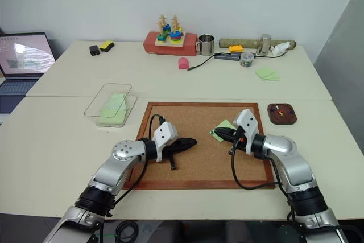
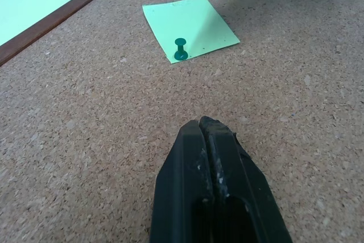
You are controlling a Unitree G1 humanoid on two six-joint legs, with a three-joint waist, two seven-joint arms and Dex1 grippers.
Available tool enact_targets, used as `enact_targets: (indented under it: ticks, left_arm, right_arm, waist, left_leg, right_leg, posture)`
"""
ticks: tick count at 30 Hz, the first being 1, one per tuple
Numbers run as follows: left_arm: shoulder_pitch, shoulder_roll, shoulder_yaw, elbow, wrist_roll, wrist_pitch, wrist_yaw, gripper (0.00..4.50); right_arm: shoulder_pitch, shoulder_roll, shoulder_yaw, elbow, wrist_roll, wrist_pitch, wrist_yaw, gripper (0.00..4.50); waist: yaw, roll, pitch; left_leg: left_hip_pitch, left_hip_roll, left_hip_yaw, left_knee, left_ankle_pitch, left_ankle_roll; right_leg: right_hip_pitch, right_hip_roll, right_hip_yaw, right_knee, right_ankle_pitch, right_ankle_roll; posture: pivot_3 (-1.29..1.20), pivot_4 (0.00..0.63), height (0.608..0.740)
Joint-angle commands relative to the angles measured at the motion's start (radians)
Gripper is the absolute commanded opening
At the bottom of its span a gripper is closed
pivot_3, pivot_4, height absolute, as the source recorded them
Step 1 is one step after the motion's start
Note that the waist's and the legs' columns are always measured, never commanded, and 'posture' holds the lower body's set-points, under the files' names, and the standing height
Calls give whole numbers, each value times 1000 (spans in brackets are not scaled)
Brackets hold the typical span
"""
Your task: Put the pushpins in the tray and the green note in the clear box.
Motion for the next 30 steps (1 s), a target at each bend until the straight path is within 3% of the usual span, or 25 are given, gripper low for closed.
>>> enact_targets:
  ticks: [1, 9, 15, 25, 26, 30]
  left_arm:
    - [30, 21, -25, 64, 65, 31, 14, 0]
    - [31, 22, -26, 66, 69, 28, 18, 0]
    - [25, 19, -29, 69, 68, 24, 14, 0]
    - [19, 18, -38, 73, 72, 15, 10, 0]
    - [20, 19, -38, 71, 72, 16, 11, 0]
    - [27, 26, -35, 64, 71, 19, 12, 0]
  right_arm:
    - [-18, -13, -57, -71, 54, 32, 1, 77]
    - [-27, -154, -167, 72, -104, -53, -127, 77]
    - [-42, -256, -169, 244, -267, -145, -233, 77]
    - [-145, -228, -160, 457, -344, -191, -340, 77]
    - [-152, -224, -163, 470, -346, -193, -345, 485]
    - [-166, -217, -165, 496, -342, -188, -345, 1258]
  waist:
    - [0, 0, 0]
    - [0, 0, 0]
    - [0, 0, 0]
    - [0, 0, 0]
    - [0, 0, 0]
    - [1, 0, 0]
  left_leg:
    - [0, 0, 0, 0, 0, 0]
    - [0, 0, 0, 0, 0, 0]
    - [0, 0, 1, 0, 0, 0]
    - [0, 0, 2, 0, 0, 0]
    - [0, 0, 2, 0, 0, 0]
    - [0, 0, 2, 0, 0, 0]
  right_leg:
    - [0, 0, 0, 0, 0, 0]
    - [0, 0, 0, -1, 0, 0]
    - [0, 0, 1, -1, 0, 0]
    - [0, 0, 2, -1, 0, 0]
    - [0, 0, 2, -1, 0, 0]
    - [0, 0, 2, -1, 0, 0]
  posture:
    - [0, 150, 740]
    - [0, 150, 740]
    - [0, 150, 740]
    - [0, 150, 740]
    - [0, 150, 740]
    - [0, 150, 740]
